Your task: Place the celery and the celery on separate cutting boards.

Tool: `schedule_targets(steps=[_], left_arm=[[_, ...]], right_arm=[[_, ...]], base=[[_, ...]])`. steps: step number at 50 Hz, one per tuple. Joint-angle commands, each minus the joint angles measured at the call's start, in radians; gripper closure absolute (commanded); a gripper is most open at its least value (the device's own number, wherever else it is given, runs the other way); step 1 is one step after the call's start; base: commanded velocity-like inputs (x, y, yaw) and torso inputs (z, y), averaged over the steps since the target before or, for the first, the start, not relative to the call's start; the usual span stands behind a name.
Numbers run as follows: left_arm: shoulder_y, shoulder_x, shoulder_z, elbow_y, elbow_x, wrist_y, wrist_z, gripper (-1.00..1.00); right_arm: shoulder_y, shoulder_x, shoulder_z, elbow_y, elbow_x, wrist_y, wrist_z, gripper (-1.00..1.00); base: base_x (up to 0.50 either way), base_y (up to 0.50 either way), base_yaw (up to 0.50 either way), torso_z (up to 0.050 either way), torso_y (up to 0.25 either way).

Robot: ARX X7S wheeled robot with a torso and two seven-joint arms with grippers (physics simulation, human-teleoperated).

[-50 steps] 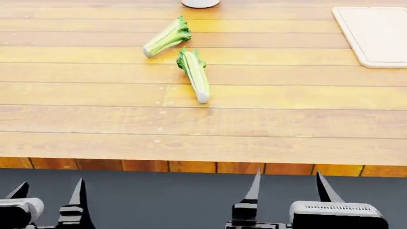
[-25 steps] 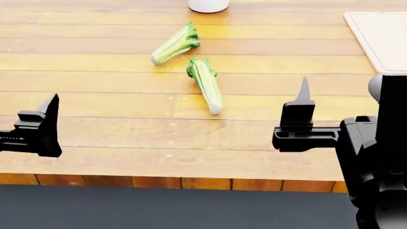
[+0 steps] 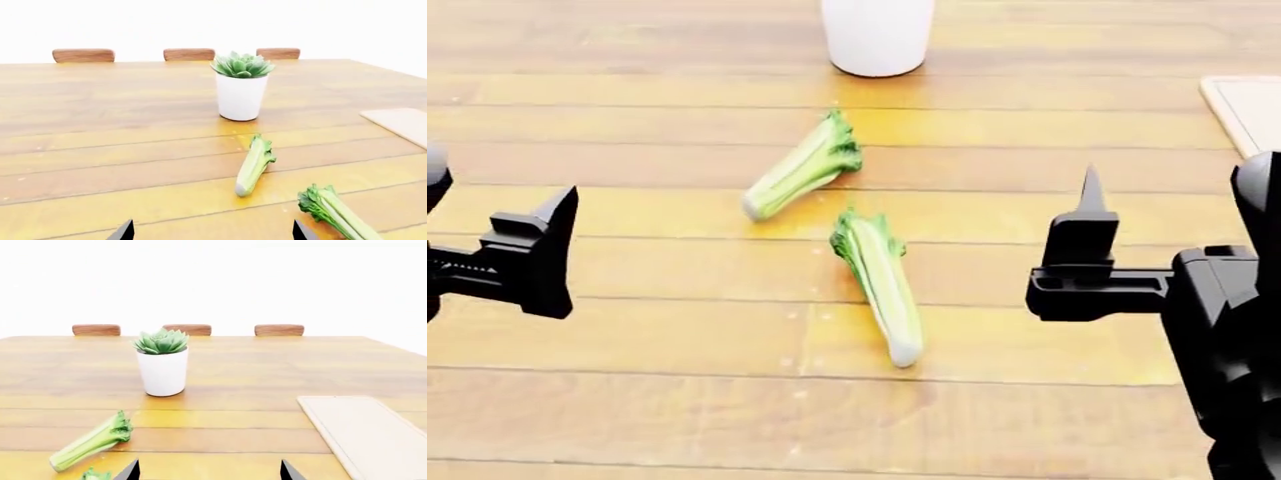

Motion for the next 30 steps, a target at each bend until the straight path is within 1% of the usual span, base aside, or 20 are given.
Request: schedule_targets(steps=[1, 2, 4, 7, 18, 26, 30], left_arm=[[-0.026, 0.012, 0.030, -0.039, -0.004, 0.002, 0.007, -1.00], [-0.029, 0.032, 0.002, -0.060, -0.030, -0.015, -0.006, -1.00], [-0.045, 0.034, 0.046, -0.086, -0.002, 0.006, 0.016, -1.00], [-0.057, 0.040, 0.067, -0.107, 0.002, 0.010, 0.029, -1.00], [-0.030, 0.047, 0.076, -0.123, -0.008, 0.021, 0.038, -1.00], [-0.033, 0.073, 0.114, -0.146, -0.019, 0.019, 0.055, -1.00], [-0.037, 0.099, 0.143, -0.182, -0.025, 0.024, 0.081, -1.00]], right_arm=[[-0.007, 0.009, 0.023, -0.007, 0.019, 0.017, 0.000, -1.00], [-0.017, 0.010, 0.023, -0.009, 0.017, 0.012, 0.000, -1.00], [-0.025, 0.006, 0.020, -0.005, 0.016, 0.007, 0.000, -1.00], [-0.029, 0.002, 0.022, -0.005, 0.021, 0.009, 0.001, -1.00], [-0.026, 0.012, 0.012, -0.002, 0.024, 0.013, 0.005, -1.00], [-0.013, 0.006, 0.008, -0.004, 0.038, 0.043, 0.019, -1.00], [-0.006, 0.005, 0.017, -0.019, 0.059, 0.103, 0.039, -1.00]], base=[[0.50, 0.00, 0.00, 0.000, 0.000], [0.50, 0.00, 0.00, 0.000, 0.000], [0.50, 0.00, 0.00, 0.000, 0.000], [0.50, 0.00, 0.00, 0.000, 0.005], [0.50, 0.00, 0.00, 0.000, 0.000], [0.50, 0.00, 0.00, 0.000, 0.001], [0.08, 0.00, 0.00, 0.000, 0.003]])
